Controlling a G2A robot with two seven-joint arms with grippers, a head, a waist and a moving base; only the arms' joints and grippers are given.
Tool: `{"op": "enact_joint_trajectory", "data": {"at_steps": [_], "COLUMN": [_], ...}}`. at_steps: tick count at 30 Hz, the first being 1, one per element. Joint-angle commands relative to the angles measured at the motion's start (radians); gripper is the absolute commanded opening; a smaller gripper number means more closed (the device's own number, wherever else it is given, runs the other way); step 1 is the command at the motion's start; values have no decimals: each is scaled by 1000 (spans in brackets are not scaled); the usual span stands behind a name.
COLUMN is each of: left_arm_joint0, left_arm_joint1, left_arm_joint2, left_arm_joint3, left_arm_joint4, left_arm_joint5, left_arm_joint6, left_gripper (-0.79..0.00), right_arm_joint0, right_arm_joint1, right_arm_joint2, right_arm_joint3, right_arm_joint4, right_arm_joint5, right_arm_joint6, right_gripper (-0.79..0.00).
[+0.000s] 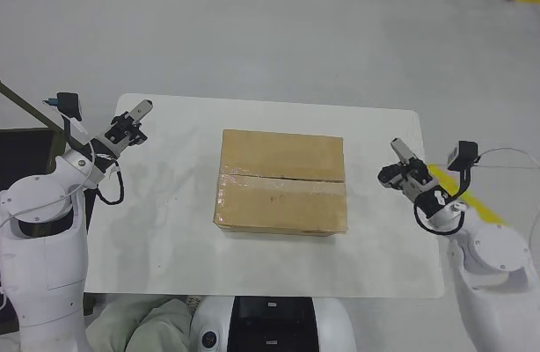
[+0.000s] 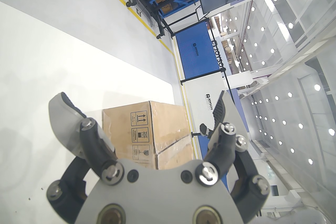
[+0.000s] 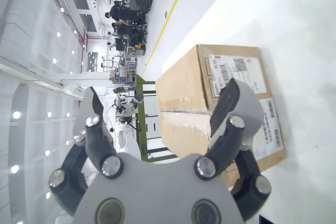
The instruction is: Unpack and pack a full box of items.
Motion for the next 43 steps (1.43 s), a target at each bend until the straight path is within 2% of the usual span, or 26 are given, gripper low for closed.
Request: {"op": "enact_joint_trajectory", "data": {"at_steps": [1, 11, 43], "left_arm_joint0": [0, 0, 0], "left_arm_joint1": [0, 0, 0], "left_arm_joint2": [0, 0, 0], "left_arm_joint3": [0, 0, 0], "left_arm_joint4": [0, 0, 0], "left_arm_joint5": [0, 0, 0], "left_arm_joint6": [0, 0, 0], "left_gripper": [0, 0, 0], "right_arm_joint0": [-11, -48, -48], "right_arm_joint1": [1, 5, 5], "right_arm_joint2": [24, 120, 120], "right_arm_joint3": [-6, -9, -9], "right_arm_joint4": [-2, 40, 39], "right_arm_joint5": [-17, -99, -99], "right_arm_joint6": [-9, -13, -13], "right_gripper": [0, 0, -1]}}
